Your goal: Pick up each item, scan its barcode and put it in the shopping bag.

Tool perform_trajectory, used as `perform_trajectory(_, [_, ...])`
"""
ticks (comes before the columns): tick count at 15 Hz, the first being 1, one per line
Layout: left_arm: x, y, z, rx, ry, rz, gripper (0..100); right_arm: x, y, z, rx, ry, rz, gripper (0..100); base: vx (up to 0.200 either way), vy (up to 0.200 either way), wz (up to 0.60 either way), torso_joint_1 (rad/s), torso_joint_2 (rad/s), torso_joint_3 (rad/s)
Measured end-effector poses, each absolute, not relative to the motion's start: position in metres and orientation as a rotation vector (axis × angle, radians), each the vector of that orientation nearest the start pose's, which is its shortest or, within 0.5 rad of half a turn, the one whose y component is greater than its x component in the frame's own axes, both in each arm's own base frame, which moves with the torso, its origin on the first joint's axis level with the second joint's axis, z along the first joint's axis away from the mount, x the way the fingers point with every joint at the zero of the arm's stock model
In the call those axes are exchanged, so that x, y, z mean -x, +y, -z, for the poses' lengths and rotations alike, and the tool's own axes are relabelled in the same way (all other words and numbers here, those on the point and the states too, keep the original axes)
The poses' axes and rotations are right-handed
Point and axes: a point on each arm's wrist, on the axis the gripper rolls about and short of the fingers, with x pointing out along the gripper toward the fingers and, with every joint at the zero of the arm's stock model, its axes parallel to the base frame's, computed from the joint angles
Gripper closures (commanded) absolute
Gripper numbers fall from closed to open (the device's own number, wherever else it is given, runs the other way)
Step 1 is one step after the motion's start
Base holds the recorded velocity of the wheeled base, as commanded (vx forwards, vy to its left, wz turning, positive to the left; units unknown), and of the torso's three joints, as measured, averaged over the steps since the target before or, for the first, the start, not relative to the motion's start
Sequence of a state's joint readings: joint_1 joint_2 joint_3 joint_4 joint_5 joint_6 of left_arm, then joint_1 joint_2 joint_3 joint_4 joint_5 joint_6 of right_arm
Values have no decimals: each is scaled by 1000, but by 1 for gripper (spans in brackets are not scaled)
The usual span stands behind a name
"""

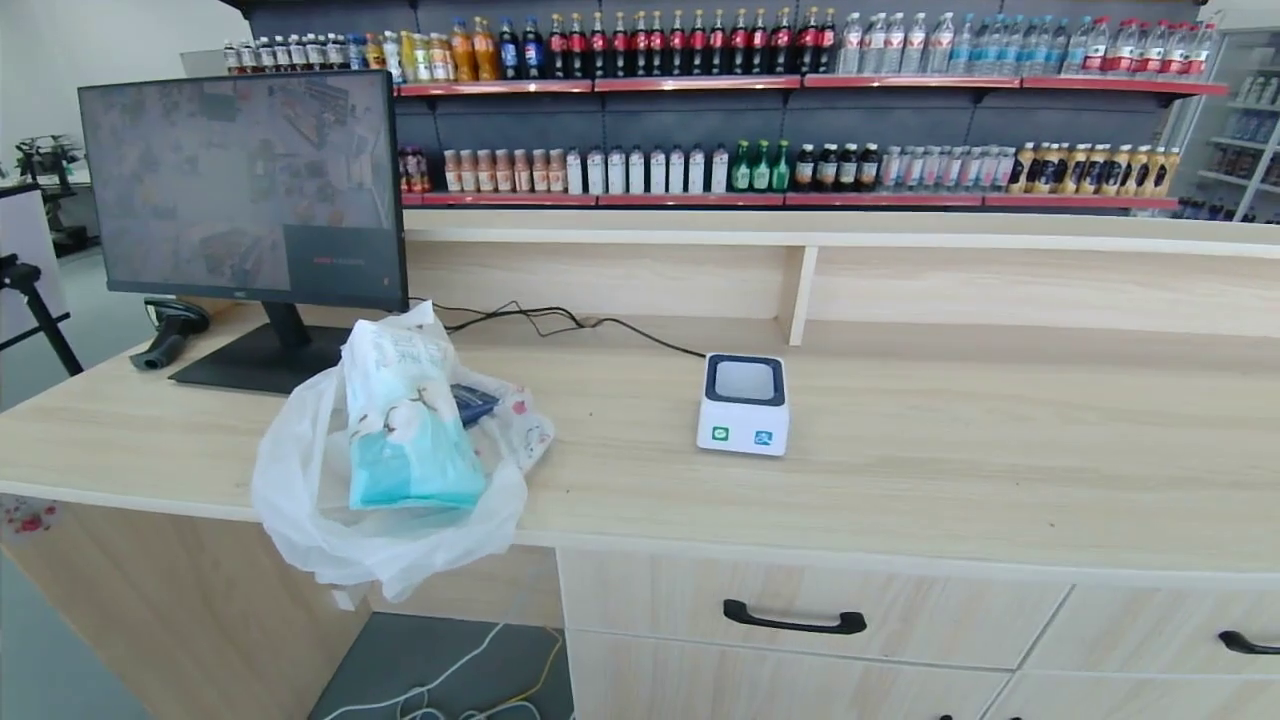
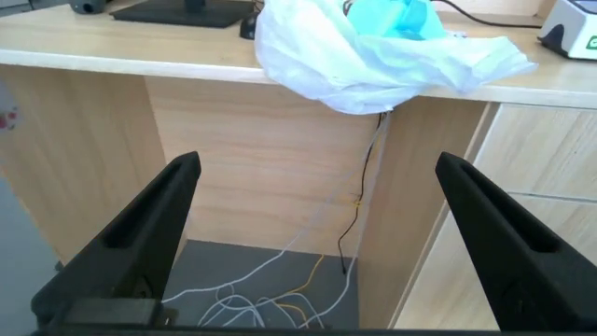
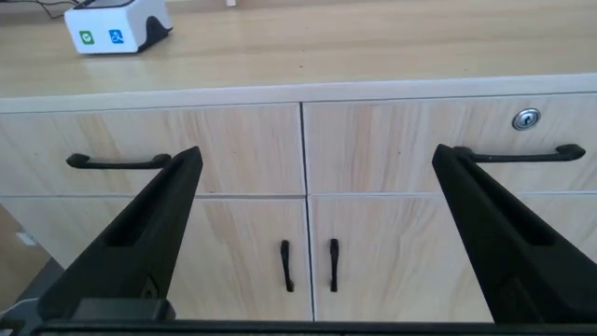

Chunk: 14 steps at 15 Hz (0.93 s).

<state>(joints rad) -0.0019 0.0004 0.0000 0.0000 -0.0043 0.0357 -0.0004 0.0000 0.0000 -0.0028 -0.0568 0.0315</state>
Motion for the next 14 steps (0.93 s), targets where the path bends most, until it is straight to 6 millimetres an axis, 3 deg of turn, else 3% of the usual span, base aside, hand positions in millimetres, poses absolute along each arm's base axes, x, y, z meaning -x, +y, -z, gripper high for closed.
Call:
perform_trajectory(1, [23, 0, -75, -34, 0, 6, 0, 23, -1, -76, -32, -5, 57, 0, 0, 0, 0, 0, 0, 0])
perform_trajectory(10, [23, 0, -75, -32, 0, 5, 0, 23, -1, -76, -32, -3, 57, 0, -200, 0, 0, 2, 7, 2])
perform_trajectory(14, [23, 0, -75, -32, 0, 5, 0, 23, -1, -76, -32, -4, 56, 0, 0, 0, 0, 0, 0, 0])
